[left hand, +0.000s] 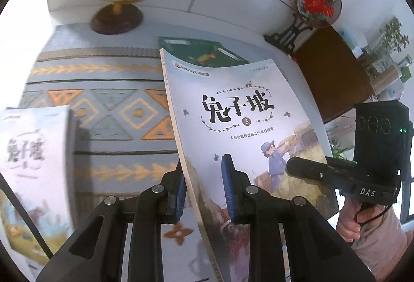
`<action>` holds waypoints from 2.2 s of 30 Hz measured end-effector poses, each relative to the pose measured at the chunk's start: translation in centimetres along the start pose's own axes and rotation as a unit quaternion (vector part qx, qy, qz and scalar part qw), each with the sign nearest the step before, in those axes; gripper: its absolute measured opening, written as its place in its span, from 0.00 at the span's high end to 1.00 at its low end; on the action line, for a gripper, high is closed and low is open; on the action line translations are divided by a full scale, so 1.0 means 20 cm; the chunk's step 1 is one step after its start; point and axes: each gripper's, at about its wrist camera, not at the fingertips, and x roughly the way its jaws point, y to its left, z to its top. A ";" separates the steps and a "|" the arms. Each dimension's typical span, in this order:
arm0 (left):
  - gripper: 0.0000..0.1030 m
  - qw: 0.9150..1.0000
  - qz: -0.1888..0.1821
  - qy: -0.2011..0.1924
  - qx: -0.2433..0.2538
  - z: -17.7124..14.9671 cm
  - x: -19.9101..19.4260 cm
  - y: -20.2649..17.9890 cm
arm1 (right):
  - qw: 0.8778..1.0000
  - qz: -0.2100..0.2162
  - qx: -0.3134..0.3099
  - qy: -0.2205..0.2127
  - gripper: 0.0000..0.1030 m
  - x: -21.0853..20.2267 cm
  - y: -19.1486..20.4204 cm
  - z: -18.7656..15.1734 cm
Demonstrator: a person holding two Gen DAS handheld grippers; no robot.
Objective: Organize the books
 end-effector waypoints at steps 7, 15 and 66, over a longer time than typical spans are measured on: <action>0.80 0.999 0.040 -0.026 -0.022 -0.05 -0.23 0.26 | 1.000 0.012 -0.015 0.008 0.91 0.21 0.24 0.00; 0.80 0.993 0.089 -0.043 -0.057 -0.13 -0.42 0.56 | 0.999 0.019 -0.031 0.035 0.91 0.55 0.54 0.02; 0.69 0.973 0.168 0.022 -0.159 -0.21 -0.34 1.23 | 0.986 -0.041 0.093 0.130 0.45 1.20 0.79 -0.11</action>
